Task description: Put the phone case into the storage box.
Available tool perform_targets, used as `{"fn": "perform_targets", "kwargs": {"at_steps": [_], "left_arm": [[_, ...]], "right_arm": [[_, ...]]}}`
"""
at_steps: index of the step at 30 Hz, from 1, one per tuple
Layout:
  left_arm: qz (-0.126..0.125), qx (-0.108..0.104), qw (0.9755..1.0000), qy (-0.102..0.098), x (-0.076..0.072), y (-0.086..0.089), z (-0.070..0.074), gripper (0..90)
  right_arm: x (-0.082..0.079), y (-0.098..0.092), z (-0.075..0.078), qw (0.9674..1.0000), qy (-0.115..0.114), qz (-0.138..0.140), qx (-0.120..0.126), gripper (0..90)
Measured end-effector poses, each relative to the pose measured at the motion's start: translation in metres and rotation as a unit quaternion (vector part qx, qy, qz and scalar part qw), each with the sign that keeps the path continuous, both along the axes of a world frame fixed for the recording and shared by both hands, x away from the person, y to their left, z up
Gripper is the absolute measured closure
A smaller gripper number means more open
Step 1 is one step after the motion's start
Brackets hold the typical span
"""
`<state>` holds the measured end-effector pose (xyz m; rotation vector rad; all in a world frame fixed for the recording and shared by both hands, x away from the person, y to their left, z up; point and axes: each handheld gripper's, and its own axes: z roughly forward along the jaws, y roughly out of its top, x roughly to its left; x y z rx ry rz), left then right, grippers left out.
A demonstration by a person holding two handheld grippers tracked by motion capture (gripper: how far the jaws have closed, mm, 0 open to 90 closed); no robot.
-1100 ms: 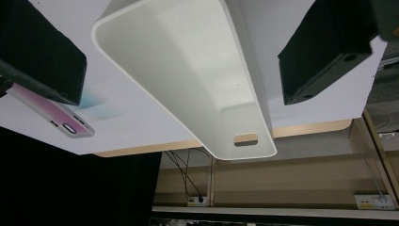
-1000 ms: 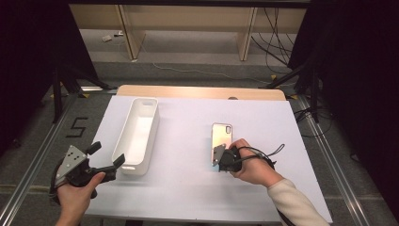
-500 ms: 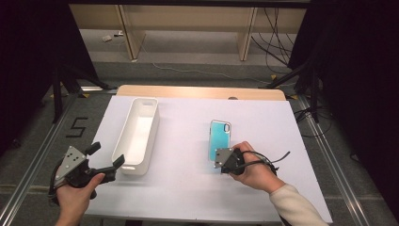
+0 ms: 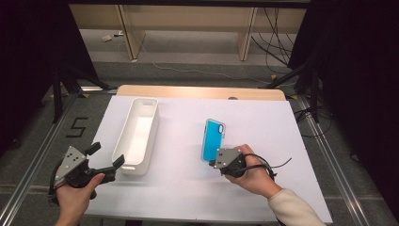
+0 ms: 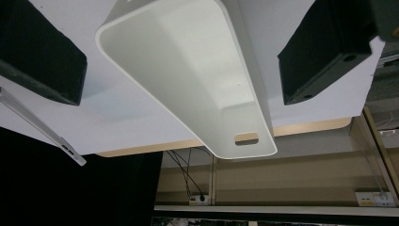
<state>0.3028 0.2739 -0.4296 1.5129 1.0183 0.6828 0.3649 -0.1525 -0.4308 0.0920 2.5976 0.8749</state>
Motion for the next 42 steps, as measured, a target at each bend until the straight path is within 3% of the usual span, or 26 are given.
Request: {"fn": "perform_targets", "kwargs": {"at_steps": [6, 11, 13, 20, 30, 31, 42], "left_arm": [[0.000, 0.000, 1.0000, -0.004, 0.000, -0.001, 0.002, 2.4], [0.000, 0.012, 0.9999, -0.008, 0.000, -0.007, 0.011, 6.2], [-0.003, 0.015, 0.9998, -0.012, 0.001, -0.011, 0.016, 7.5], [-0.035, 0.016, 0.9992, -0.013, 0.009, -0.031, 0.031, 9.0], [-0.096, 0.035, 0.9947, 0.007, 0.036, -0.083, 0.047, 10.9], [-0.102, 0.038, 0.9941, 0.011, 0.039, -0.087, 0.047, 10.9], [-0.129, 0.067, 0.9888, 0.035, 0.057, -0.123, 0.051, 12.4]], "right_arm": [[-0.003, 0.002, 0.001, 0.9995, 0.010, 0.006, 0.029, 89.3], [-0.004, 0.003, 0.005, 0.9991, -0.009, 0.005, 0.041, 89.3], [-0.004, 0.004, 0.005, 0.9988, -0.006, 0.009, 0.047, 89.3], [-0.006, 0.010, 0.007, 0.9984, -0.006, 0.015, 0.055, 89.3], [-0.008, 0.015, 0.009, 0.9982, -0.018, 0.019, 0.055, 89.3], [-0.009, 0.016, 0.009, 0.9981, -0.010, 0.022, 0.057, 89.3], [-0.011, 0.020, 0.010, 0.9979, -0.012, 0.027, 0.058, 89.3]]}}
